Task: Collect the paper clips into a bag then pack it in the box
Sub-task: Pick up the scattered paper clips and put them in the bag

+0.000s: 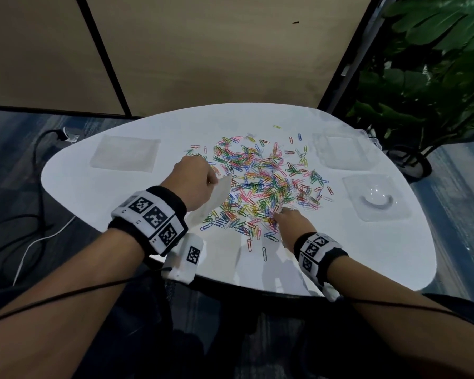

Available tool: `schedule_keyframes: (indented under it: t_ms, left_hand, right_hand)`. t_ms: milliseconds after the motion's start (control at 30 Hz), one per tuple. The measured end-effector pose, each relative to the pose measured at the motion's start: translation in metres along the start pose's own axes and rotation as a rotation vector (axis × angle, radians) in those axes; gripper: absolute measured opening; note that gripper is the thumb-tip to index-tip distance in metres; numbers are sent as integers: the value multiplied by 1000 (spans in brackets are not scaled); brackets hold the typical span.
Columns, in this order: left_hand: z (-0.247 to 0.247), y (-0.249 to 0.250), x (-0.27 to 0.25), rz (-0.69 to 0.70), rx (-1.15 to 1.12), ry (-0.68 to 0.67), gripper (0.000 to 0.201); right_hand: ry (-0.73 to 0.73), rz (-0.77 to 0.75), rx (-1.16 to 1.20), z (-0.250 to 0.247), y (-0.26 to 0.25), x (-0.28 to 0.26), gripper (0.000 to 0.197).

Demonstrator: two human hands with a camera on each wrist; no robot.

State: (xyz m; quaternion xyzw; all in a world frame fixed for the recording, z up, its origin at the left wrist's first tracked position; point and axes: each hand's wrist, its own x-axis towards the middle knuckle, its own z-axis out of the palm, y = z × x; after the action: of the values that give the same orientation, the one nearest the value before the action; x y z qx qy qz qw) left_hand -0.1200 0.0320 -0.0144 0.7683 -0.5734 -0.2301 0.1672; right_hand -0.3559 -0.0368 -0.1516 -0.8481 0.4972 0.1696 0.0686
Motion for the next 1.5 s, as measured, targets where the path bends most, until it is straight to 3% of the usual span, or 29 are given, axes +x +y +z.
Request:
schedule_keyframes:
  t_ms: [100,200,300,433,500,600,733,833,900,1000,1200,1367,1500]
  left_hand:
    - [0,4,-1,13,-21,-22,24]
    - [2,1,1,10,6,-42,23]
    - [4,-3,4,-1,25,-61,23]
    - [3,-4,8,-1,6,-73,22]
    - [3,-5,12,-4,-10,-67,22]
    - [4,-8,17,-16,-51,-53,21]
    - [7,-8,23,-36,-135,-36,19]
    - [9,-4,24,-12,-137,-48,27]
    - [10,-1,23,-9,-138,-33,27]
    - [13,1,23,-25,-183,-18,22]
    - [17,2,25,-17,-218,-34,18]
    - [16,-1,28,0,-197,-35,19]
    - [13,-6,27,-22,-142,-18,24]
  right_hand:
    - [84,-22,41,0,-5,6,23]
    - [99,62,142,-9,-6,14,12]
    - [46,189,331,-26,0,26,25]
    - [6,292,762,-49,14,39,19]
    - [-2,287,1147,-66,12,42,15]
    - [-88,171,1757,-97,-10,31,24]
    - [-176,15,2037,-112,-48,15,19]
    - [-84,40,1938,-106,-68,11,10]
    - [25,17,1688,-101,-74,9,3]
    - [199,-41,1238,-95,-75,9,14]
    - [299,-184,834,-95,-73,12,25]
    - [179,-292,810,-110,-67,10,28]
    - [193,-206,1092,-124,-45,9,18]
